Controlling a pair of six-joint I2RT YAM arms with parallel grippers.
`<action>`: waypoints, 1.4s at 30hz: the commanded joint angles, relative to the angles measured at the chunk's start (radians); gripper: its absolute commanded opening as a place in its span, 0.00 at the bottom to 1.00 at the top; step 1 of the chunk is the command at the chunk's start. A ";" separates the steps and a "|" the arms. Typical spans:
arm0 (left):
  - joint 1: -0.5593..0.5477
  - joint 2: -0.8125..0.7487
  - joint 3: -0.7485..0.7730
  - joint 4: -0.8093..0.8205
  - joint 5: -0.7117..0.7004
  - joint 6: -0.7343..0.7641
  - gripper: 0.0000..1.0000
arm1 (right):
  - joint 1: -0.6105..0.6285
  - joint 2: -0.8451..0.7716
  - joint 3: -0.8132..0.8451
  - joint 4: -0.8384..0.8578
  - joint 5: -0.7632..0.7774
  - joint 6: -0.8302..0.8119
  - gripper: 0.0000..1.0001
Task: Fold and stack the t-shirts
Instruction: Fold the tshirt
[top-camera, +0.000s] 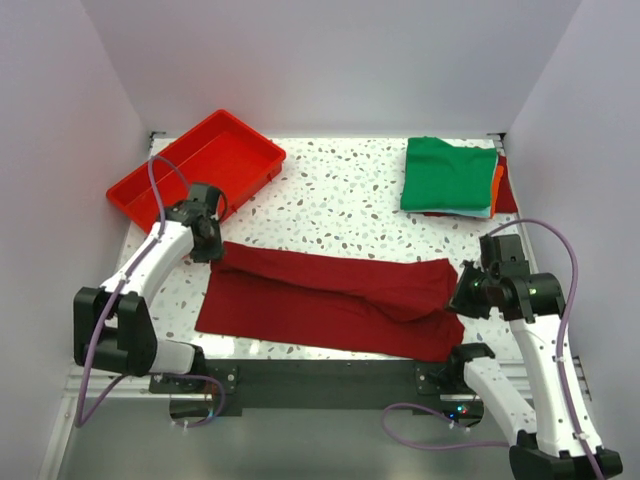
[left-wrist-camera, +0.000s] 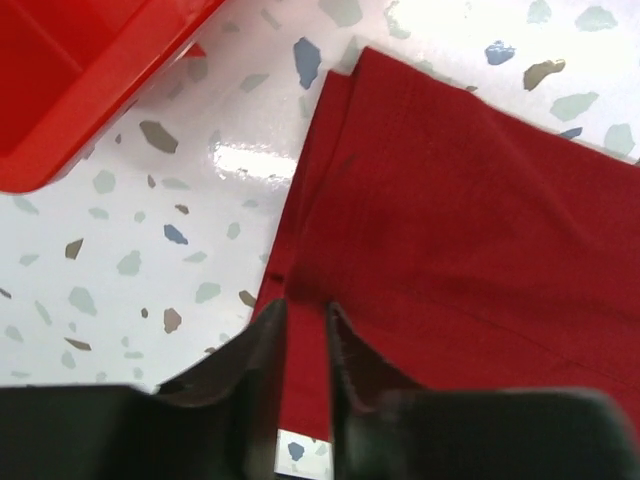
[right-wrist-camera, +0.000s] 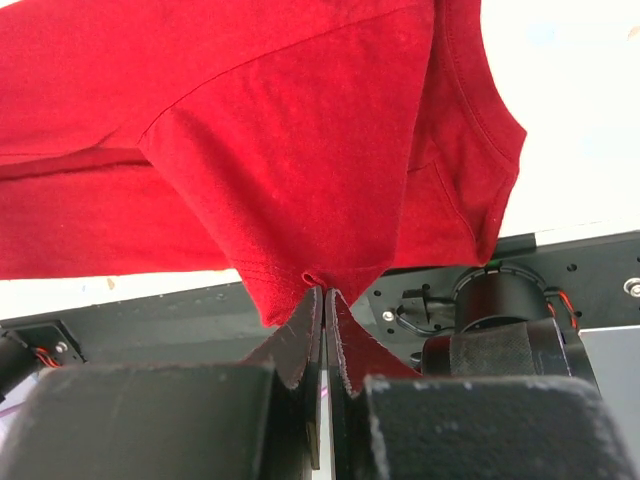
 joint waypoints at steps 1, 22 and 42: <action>0.006 -0.048 -0.020 -0.047 -0.039 -0.021 0.29 | 0.003 -0.020 -0.008 -0.192 0.004 -0.003 0.00; -0.210 0.029 0.063 0.109 0.166 -0.103 0.65 | 0.009 0.047 -0.049 0.191 -0.073 0.059 0.53; -0.129 0.302 -0.089 0.323 0.248 -0.061 0.68 | 0.105 0.644 -0.117 0.669 0.169 0.119 0.61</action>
